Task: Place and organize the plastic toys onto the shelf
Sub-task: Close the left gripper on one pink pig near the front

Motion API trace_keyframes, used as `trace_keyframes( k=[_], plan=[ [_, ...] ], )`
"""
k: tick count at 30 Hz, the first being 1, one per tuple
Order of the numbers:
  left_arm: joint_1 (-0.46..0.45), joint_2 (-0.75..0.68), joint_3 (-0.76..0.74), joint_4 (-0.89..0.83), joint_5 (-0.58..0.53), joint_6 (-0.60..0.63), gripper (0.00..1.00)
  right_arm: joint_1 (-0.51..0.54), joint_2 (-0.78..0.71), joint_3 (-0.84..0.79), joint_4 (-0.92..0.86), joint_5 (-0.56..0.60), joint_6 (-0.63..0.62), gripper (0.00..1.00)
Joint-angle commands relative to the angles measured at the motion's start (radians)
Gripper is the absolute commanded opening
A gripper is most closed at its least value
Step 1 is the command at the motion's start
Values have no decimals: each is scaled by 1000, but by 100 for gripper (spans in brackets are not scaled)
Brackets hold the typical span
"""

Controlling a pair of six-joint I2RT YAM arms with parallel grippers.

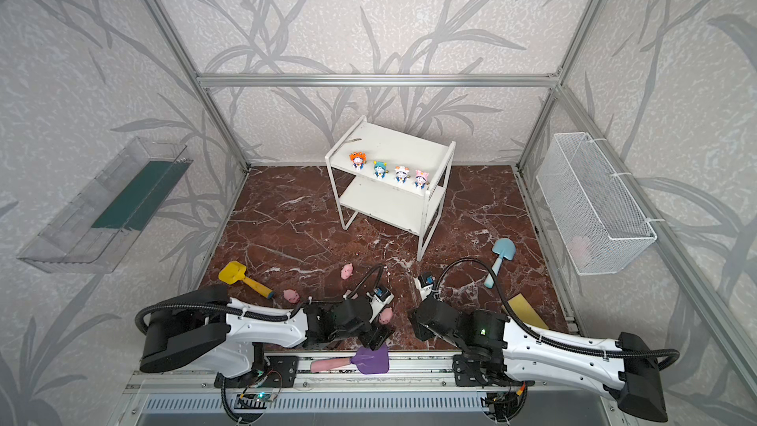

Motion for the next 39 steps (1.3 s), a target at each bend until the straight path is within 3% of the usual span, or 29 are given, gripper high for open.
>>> trace_keyframes(
  k=[1,7,17,21,25,32,39],
  plan=[
    [-28,52,20,-38,-90,-9,76,2,-39,-21,-83,49,13,53],
    [-45,61,37,-88,-167,-38,62,1,-72,-31,-91,50,15,53],
    [-51,88,64,-118,-194,-36,48,1,-121,-40,-89,39,-5,53],
    [-50,85,61,-113,-211,-30,36,1,-147,-43,-80,27,-30,55],
    [-50,70,56,-112,-219,-20,34,1,-169,-42,-80,23,-47,58],
    [-50,-13,52,-129,-223,33,30,2,-199,-16,-140,54,-66,71],
    [-48,-134,103,-199,-361,131,29,0,-271,16,-243,117,-74,76]
  ],
)
